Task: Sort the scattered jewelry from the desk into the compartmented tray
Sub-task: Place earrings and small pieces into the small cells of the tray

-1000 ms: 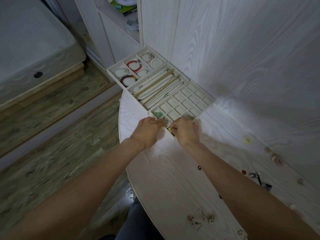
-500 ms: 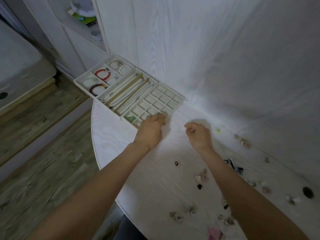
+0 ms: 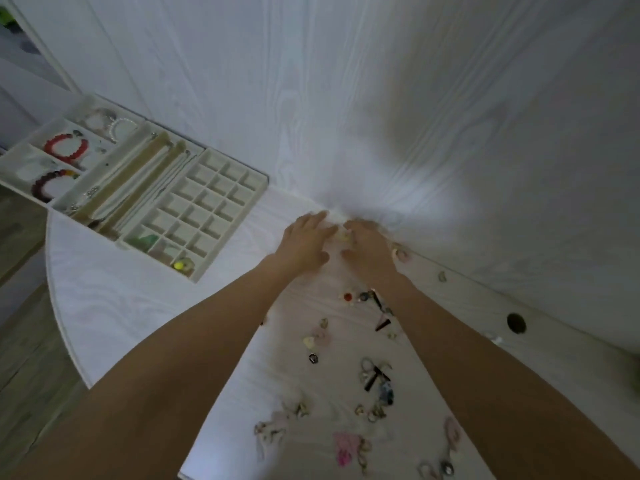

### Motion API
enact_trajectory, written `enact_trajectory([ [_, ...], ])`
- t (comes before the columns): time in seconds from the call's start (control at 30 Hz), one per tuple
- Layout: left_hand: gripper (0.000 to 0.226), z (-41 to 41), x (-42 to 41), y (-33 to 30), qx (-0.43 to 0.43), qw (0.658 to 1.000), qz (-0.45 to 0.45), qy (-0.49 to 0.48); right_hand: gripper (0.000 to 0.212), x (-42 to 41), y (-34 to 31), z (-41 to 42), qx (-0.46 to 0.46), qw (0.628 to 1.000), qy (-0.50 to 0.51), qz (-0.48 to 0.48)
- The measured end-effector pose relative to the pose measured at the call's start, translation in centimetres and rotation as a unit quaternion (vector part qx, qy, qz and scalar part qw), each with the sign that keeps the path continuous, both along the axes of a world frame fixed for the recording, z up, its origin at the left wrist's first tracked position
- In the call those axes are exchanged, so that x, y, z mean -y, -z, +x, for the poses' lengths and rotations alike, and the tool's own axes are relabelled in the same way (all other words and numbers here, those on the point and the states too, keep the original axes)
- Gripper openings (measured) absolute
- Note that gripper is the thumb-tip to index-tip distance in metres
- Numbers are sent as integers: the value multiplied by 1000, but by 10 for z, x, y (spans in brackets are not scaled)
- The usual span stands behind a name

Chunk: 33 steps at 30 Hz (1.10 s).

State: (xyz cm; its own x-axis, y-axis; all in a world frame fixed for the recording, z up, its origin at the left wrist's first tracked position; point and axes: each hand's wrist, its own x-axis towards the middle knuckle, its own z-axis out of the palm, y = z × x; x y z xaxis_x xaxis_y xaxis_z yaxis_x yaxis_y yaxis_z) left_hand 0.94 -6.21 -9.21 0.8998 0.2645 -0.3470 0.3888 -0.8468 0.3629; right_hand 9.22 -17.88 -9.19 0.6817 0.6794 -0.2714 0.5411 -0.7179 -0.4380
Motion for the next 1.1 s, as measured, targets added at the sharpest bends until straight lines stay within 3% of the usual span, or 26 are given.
enact_trajectory([
  [0.23,41,13,12,10,113,987,5,-110,11,-10,17,7,-42,987,96,120],
  [0.4,23,14,11,8,159,977,-60,-131,16,-7,12,4,-88,975,124,162],
  [0.53,15,-3,2,-2,235,963,-73,-112,19,-9,-1,-9,-132,946,142,258],
  [0.77,38,-70,-24,-20,251,959,-61,-114,22,-39,-19,-51,-229,905,122,336],
  [0.97,47,-152,-63,-23,232,961,31,-149,21,-74,-24,-97,-287,904,65,311],
  [1.1,48,-203,-86,-23,165,961,85,-204,11,-98,-26,-121,-310,908,22,282],
])
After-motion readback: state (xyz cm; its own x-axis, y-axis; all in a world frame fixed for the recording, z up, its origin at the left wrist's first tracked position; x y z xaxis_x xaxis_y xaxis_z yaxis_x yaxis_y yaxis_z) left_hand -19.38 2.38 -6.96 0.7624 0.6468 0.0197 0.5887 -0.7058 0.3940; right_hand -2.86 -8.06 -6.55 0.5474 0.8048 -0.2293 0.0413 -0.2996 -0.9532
